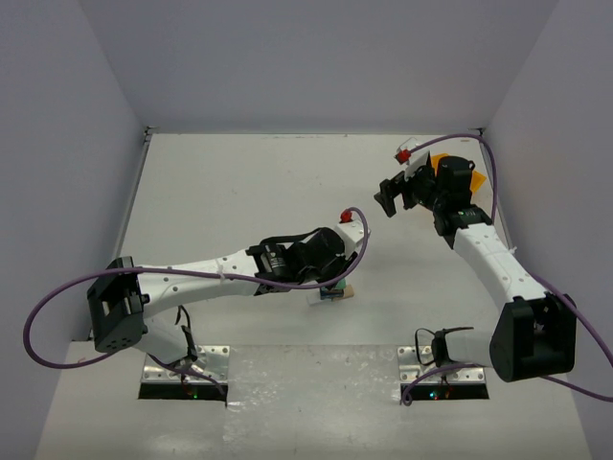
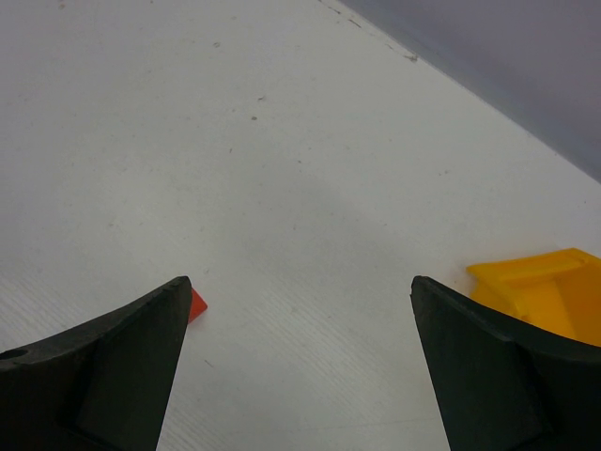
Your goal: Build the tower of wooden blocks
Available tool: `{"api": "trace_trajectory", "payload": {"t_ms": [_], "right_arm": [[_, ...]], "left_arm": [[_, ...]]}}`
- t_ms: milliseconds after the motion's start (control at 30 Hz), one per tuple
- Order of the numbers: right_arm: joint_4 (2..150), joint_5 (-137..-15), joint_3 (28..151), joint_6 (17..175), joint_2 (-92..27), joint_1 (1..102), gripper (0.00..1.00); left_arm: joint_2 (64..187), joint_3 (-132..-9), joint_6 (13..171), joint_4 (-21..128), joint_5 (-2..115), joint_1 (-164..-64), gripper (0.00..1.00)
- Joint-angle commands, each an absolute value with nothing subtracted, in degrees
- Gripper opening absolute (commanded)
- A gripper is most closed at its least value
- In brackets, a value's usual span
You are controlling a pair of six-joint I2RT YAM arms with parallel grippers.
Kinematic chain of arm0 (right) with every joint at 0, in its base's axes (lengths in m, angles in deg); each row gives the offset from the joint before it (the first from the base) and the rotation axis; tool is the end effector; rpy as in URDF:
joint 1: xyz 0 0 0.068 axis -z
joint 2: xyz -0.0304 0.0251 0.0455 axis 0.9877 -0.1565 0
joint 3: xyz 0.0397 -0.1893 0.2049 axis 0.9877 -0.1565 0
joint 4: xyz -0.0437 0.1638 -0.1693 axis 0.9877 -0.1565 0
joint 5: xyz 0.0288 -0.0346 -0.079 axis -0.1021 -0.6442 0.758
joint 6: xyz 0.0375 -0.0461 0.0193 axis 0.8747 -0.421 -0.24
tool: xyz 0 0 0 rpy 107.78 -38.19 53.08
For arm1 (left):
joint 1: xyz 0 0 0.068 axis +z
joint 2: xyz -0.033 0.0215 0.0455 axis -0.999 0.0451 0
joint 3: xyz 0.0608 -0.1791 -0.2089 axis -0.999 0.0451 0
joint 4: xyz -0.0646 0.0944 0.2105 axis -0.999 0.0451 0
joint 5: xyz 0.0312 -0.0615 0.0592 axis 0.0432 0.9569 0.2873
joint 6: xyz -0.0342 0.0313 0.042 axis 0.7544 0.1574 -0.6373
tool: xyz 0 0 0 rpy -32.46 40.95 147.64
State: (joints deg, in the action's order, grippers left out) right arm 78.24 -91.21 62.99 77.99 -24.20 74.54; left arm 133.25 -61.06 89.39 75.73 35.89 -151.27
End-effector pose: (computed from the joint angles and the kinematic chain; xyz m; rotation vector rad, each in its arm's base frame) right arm 0.2713 0.0493 0.2950 -0.5513 1.8621 0.3353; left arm 0.1447 -0.2715 0.2829 0.9559 2.0983 -0.4208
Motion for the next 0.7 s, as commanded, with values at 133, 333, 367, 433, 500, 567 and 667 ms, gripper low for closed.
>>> {"api": "trace_trajectory", "payload": {"t_ms": [133,333,367,433,500,567,667], "right_arm": [[80.53,-92.42,63.18,77.95,-23.6,74.93,0.99],[80.37,-92.4,63.13,77.85,-23.33,74.93,0.99],[80.37,-92.4,63.08,77.85,-23.23,74.93,0.99],[80.33,-92.53,63.08,77.85,-23.14,74.93,0.99],[80.37,-92.5,63.08,77.85,-23.07,75.01,0.99],[80.37,-92.49,63.08,77.71,-23.19,74.93,0.99],[80.08,-92.84,63.14,77.5,-23.64,74.96,0.99]], "left_arm": [[131.26,-61.54,89.12,72.01,33.28,-152.1,0.0],[131.65,-60.8,89.26,71.93,33.92,-152.19,0.0],[131.6,-60.7,89.2,71.93,34.24,-152.19,0.0],[131.55,-60.66,88.95,72.01,34.71,-152.19,0.0],[131.51,-60.61,88.86,72.18,35.0,-152.19,0.0],[131.28,-60.38,89.08,72.54,34.93,-152.15,0.0],[131.13,-60.0,89.27,72.28,34.37,-152.19,0.0]]}}
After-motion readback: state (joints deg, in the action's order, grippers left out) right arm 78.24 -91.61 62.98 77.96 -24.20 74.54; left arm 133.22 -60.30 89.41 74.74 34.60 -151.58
